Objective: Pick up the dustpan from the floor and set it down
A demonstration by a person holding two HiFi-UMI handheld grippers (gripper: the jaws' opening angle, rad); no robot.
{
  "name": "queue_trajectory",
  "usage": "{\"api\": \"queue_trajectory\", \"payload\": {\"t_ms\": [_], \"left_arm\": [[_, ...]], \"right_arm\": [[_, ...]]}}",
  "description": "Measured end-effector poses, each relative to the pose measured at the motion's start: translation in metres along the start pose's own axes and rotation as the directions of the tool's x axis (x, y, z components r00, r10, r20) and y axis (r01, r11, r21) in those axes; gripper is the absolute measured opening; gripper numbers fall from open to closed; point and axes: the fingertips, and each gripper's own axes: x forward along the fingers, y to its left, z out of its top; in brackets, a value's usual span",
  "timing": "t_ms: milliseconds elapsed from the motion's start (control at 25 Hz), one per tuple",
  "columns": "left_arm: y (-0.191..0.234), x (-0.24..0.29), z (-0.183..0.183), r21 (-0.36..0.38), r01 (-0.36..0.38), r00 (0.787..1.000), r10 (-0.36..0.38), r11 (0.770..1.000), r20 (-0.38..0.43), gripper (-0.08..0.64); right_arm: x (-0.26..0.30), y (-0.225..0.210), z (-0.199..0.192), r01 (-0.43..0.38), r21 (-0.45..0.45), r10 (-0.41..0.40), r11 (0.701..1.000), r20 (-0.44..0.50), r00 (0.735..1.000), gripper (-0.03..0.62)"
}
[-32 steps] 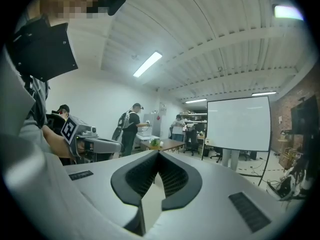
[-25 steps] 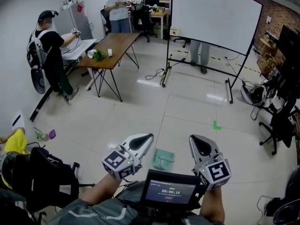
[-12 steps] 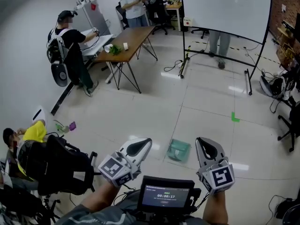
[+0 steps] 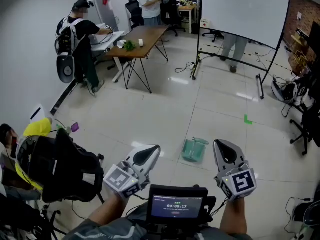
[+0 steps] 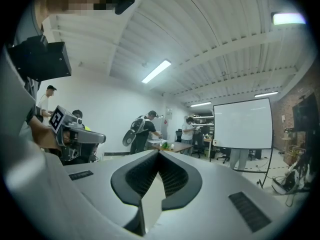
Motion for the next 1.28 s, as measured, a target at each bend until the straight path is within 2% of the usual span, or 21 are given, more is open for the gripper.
{"api": "queue_trajectory", "payload": {"t_ms": [120,280,360,440,600,760,960,1120,1280], "left_arm": [[0.027,-0.103,-0.016,-0.014,0.008,1.0,-0.008,1.0,0.008,0.026],[-0.017,-0.218,-0.028,-0.027,0.056,0.998,-0.056,0.998,0.03,0.026],[-0.032,-0.256,-0.032,-0.036,0.094,0.995,-0.093,0.995,0.039,0.026],[-0.025,-0.286,-0.034,-0.032,0.125,0.992,-0.124,0.992,0.032,0.026],[-0.029,-0.345,-0.045,-0.056,0.16,0.987,-0.159,0.985,0.031,0.026],[-0.071,-0.366,-0.053,-0.057,0.17,0.985,-0.168,0.984,0.029,0.026],[-0.119,-0.359,-0.04,-0.059,0.171,0.984,-0.168,0.983,0.054,0.026],[-0.155,-0.357,-0.03,-0.043,0.185,0.981,-0.183,0.982,0.058,0.026],[-0.188,-0.354,-0.025,-0.041,0.183,0.982,-0.18,0.982,0.063,0.026]], "right_arm": [[-0.008,0.101,-0.003,0.028,0.035,-0.028,0.999,0.007,1.0,0.028],[-0.084,0.209,-0.003,0.092,0.04,-0.091,0.995,-0.013,0.996,0.027],[-0.106,0.247,-0.003,0.114,0.055,-0.114,0.992,-0.018,0.993,0.026],[-0.106,0.282,0.001,0.137,0.057,-0.136,0.989,-0.021,0.99,0.026],[-0.131,0.35,0.001,0.171,0.019,-0.169,0.985,-0.048,0.984,0.028],[-0.178,0.369,-0.003,0.179,0.014,-0.179,0.984,-0.046,0.983,0.026],[-0.222,0.36,0.007,0.148,0.069,-0.146,0.987,-0.039,0.989,0.026],[-0.25,0.357,0.015,0.147,0.041,-0.146,0.988,-0.034,0.989,0.025],[-0.278,0.348,0.02,0.148,0.06,-0.147,0.987,-0.025,0.989,0.025]]}}
